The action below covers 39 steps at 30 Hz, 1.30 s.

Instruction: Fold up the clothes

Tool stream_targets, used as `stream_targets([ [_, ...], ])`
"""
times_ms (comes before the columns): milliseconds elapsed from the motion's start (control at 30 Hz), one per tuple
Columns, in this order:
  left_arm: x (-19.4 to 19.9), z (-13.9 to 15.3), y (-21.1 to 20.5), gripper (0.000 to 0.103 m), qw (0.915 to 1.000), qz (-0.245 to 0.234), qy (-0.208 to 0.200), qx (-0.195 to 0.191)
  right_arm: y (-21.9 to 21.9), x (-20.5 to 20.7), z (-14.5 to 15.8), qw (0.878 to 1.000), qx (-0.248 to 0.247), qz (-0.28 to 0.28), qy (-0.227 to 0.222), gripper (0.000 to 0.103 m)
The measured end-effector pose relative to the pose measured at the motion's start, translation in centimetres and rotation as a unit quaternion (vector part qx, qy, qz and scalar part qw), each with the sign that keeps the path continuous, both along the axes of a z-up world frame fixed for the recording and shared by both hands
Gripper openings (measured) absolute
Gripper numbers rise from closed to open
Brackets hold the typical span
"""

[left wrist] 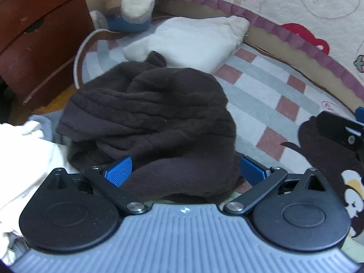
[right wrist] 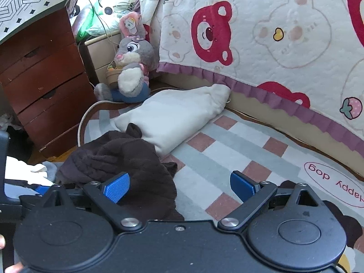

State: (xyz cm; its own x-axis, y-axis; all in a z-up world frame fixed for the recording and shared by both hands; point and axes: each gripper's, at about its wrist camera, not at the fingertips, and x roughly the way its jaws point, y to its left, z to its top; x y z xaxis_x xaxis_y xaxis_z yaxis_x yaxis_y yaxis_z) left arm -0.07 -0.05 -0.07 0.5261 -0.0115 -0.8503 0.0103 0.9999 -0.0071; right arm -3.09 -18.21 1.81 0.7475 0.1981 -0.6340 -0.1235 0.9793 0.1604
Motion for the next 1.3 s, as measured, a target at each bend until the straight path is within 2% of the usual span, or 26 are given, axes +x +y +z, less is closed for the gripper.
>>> stream_targets([
  [167,-0.3,-0.8,-0.1,0.101,0.9997,-0.012,-0.008,-0.020,0.4,0.1,0.1,1.000,-0.018,-0.004,0.000,0.097],
  [267,-0.5,-0.9,-0.2,0.101,0.9993,-0.013,-0.012,-0.033,0.1,0.1,-0.3,1.000,-0.007,-0.003,0.006,0.097],
  [500,-1.6,-1.0,-0.8,0.102,0.9975,-0.010,-0.069,-0.012,-0.7,0.2,-0.9,1.000,-0.003,-0.015,0.015,0.097],
  [633,-1.5,-1.0,-0.6,0.102,0.9974,-0.016,-0.064,-0.028,-0.7,0.2,-1.0,1.000,-0.006,-0.014,0.018,0.097],
  [900,-1.8,-1.6,-0.7,0.101,0.9978,-0.021,-0.054,-0.031,-0.6,0.3,-1.4,1.000,-0.006,-0.013,0.026,0.097],
  [1033,-1.4,-2.0,0.3,0.096,0.9968,0.010,-0.038,-0.070,-0.5,0.4,-1.5,1.000,-0.007,-0.010,0.027,0.097],
  [1200,-1.5,-2.2,0.4,0.096,0.9976,0.014,-0.040,-0.055,-0.5,0.5,-1.6,1.000,-0.005,-0.004,0.029,0.097],
  [1300,-1.4,-2.1,0.6,0.096,0.9974,0.014,-0.039,-0.059,-0.1,0.5,-1.8,1.000,-0.007,-0.001,0.030,0.097],
])
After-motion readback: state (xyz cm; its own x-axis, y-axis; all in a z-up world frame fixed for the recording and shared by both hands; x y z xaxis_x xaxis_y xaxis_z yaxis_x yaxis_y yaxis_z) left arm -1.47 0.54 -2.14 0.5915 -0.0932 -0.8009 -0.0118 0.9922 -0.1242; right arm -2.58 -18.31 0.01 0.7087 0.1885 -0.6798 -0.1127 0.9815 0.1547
